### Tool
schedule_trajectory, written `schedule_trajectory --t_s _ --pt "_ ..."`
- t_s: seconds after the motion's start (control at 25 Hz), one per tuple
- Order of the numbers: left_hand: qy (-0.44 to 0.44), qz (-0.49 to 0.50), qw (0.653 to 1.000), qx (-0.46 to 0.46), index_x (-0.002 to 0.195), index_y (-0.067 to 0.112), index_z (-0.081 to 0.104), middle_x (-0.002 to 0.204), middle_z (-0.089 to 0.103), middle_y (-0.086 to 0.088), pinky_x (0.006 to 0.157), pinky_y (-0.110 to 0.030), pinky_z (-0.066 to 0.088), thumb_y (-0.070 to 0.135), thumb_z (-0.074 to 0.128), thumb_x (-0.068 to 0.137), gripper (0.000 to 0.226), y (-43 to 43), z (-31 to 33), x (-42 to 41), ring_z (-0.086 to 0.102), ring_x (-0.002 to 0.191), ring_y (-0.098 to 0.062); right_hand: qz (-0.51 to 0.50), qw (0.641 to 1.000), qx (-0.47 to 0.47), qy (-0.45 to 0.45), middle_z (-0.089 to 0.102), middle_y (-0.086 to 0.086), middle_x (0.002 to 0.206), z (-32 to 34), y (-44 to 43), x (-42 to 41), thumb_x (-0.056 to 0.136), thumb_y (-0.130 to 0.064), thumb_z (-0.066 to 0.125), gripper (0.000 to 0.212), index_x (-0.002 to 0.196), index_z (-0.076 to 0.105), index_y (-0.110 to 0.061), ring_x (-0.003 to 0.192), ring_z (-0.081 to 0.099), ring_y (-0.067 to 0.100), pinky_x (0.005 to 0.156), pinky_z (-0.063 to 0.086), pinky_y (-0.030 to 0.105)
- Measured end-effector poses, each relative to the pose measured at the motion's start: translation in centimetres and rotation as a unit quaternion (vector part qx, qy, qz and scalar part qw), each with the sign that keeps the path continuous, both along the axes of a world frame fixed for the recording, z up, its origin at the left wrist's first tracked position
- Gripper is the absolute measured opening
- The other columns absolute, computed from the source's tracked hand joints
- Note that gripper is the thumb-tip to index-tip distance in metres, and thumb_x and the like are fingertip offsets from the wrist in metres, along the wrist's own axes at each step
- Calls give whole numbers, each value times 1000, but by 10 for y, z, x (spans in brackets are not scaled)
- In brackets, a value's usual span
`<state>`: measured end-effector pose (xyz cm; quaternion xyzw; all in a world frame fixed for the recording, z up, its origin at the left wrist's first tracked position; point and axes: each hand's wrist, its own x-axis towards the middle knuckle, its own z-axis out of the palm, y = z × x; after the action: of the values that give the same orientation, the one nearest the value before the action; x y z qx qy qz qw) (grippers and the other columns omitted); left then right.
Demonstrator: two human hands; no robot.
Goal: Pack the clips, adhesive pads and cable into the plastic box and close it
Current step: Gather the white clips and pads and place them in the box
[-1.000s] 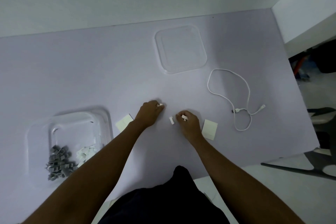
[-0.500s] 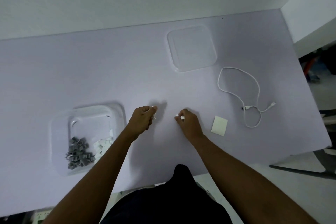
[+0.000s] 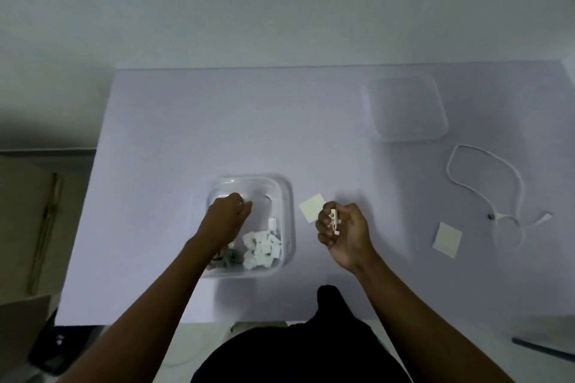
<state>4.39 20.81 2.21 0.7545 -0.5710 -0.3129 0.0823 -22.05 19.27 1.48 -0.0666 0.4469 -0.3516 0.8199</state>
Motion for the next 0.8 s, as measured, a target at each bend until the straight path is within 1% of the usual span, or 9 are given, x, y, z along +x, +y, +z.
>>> schedule_trajectory --t_s 0.04,0.12,0.2,0.28,0.44,0.52,0.68,0.72,0.8 --pt "-52 -31 998 20 80 5 53 68 54 -6 61 -32 36 29 47 99 31 -2 -10 11 59 71 -30 10 1000 -2 16 47 2 63 4 0 12 85 -25 43 21 72 55 -14 45 34 13 45 16 26" --pt "-129 -74 986 72 94 4 56 86 61 -11 67 -32 41 27 41 99 28 -10 -27 33 62 84 -34 37 996 -12 76 51 5 66 12 -4 41 90 -26 48 26 69 57 -12 46 39 15 44 20 25" --pt "-168 -111 975 98 106 3 56 104 64 -12 75 -36 50 21 39 99 25 -19 -43 47 64 93 -32 61 990 -12 128 52 4 65 17 -8 62 94 -29 54 32 67 56 -14 47 40 14 44 23 25" --pt "-186 -126 969 101 113 3 54 108 66 -12 80 -35 52 13 42 98 22 -24 -54 57 66 96 -29 78 985 -8 155 52 3 64 19 -11 81 96 -31 57 32 68 56 -16 49 41 14 46 24 26" --pt "-193 -178 959 110 129 5 45 115 63 -12 81 -37 51 15 38 100 31 -32 -67 60 65 100 -30 132 970 -7 206 50 3 65 24 -12 112 96 -29 57 31 69 55 -15 51 42 14 49 26 27" --pt "-198 -205 954 99 131 8 44 113 64 -12 79 -37 53 17 38 100 33 -33 -70 64 66 96 -30 152 961 0 233 50 4 66 20 -11 127 95 -28 57 28 72 58 -13 52 44 15 48 30 26" --pt "-161 -191 965 75 141 16 41 119 61 -13 78 -39 56 27 45 99 44 -21 -68 74 66 94 -31 140 950 28 277 55 6 69 6 -15 154 99 -31 51 29 83 61 -10 56 51 18 53 42 28" --pt "-138 -180 972 58 141 17 43 119 61 -13 78 -40 56 29 48 98 44 -18 -63 75 66 94 -32 131 949 37 285 57 6 69 2 -16 161 100 -31 50 30 85 61 -9 57 53 18 55 45 29" --pt "-91 -143 985 -31 132 14 53 117 63 -14 76 -40 57 27 57 94 40 -9 -49 77 65 95 -33 126 945 57 296 59 7 71 -9 -19 176 101 -30 48 29 88 63 -9 60 56 19 59 50 30"
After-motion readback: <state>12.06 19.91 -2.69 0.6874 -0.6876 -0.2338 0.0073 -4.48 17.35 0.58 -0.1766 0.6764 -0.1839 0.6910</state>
